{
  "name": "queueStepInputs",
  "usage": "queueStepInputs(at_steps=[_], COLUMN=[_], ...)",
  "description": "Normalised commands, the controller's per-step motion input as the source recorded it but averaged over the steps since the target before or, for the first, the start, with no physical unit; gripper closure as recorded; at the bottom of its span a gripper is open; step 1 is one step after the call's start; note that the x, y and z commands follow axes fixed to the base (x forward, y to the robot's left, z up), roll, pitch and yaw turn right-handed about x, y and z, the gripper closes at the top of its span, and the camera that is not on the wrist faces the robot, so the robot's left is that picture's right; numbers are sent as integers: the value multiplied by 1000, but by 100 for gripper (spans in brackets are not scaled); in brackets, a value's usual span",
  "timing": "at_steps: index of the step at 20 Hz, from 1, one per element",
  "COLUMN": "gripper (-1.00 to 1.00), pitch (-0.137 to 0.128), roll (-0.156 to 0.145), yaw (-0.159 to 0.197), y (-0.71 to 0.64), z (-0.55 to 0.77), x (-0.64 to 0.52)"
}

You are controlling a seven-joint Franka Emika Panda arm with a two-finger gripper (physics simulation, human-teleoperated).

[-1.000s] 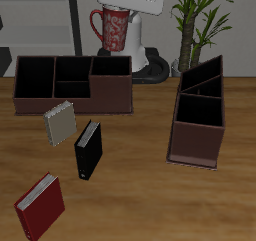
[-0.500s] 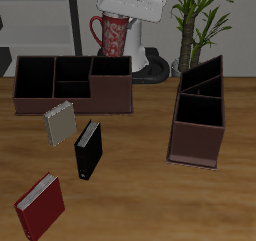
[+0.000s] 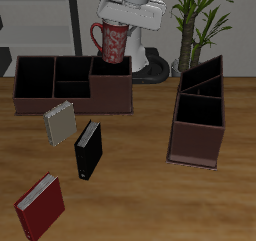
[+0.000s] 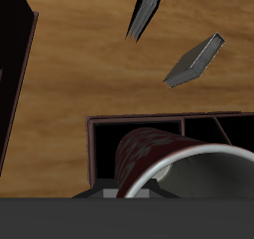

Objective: Place the red mug into the back desk caddy's right compartment

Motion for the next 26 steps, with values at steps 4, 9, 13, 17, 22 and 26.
queueStepInputs(at_steps=[4, 9, 13, 17, 22, 26], gripper=[100, 100, 100, 100, 100, 100], pitch=[39, 11, 1, 19, 11, 41], roll=[12, 5, 2, -11, -4, 4], yaw=[-27, -19, -19, -36, -48, -39], y=[-6, -7, 6, -9, 26, -14], z=[-176, -120, -100, -172, -109, -229], x=[55, 13, -26, 44, 57, 61])
